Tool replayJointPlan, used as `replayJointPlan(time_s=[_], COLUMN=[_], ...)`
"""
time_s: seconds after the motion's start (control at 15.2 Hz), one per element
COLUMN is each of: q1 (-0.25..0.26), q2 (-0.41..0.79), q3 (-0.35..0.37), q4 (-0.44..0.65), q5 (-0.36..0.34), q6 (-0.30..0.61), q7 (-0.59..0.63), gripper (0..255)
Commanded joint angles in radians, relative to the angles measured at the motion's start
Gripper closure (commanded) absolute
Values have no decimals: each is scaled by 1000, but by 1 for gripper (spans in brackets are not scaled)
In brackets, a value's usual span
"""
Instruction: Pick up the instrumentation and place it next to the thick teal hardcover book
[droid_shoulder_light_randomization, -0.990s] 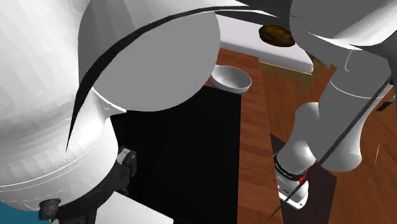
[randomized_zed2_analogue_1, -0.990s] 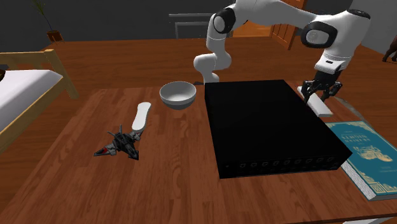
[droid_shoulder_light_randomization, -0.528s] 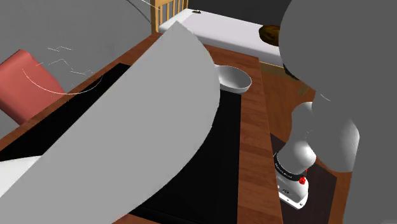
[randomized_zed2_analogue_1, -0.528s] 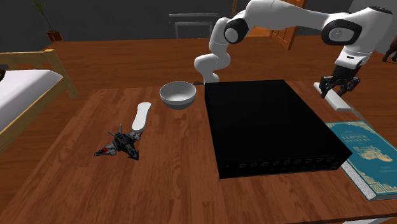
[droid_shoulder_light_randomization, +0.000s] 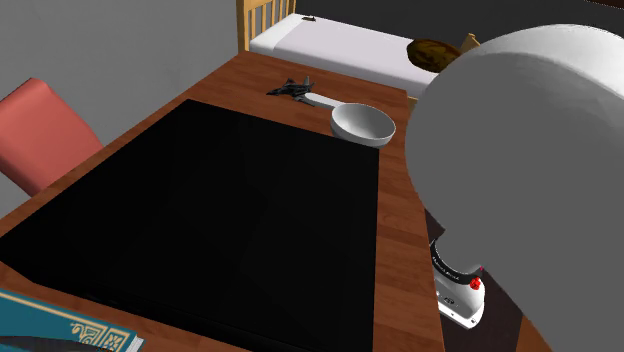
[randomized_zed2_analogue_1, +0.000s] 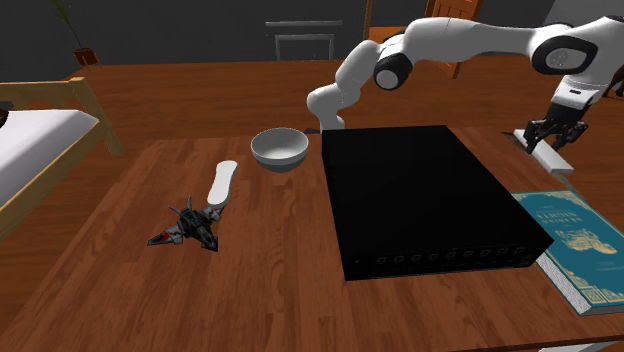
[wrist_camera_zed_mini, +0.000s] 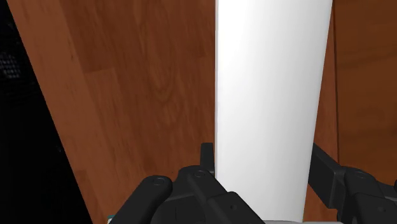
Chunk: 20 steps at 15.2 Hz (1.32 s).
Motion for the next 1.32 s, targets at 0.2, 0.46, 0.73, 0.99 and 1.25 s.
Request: replayJointPlan(time_s=[0.2, 0.46, 0.73, 0.99, 1.25], q1=[-22, -38, -49, -57, -57], q2=[-12, -19, -19, -15, -15], q3=[2, 2, 1, -1, -1], q4=[-91, -159, -216, -262, -262], q5=[3, 3, 1, -3, -3], q6=[75, 134, 188, 236, 236], q7=[10, 16, 21, 27, 27], gripper=[255, 255, 255, 255, 255])
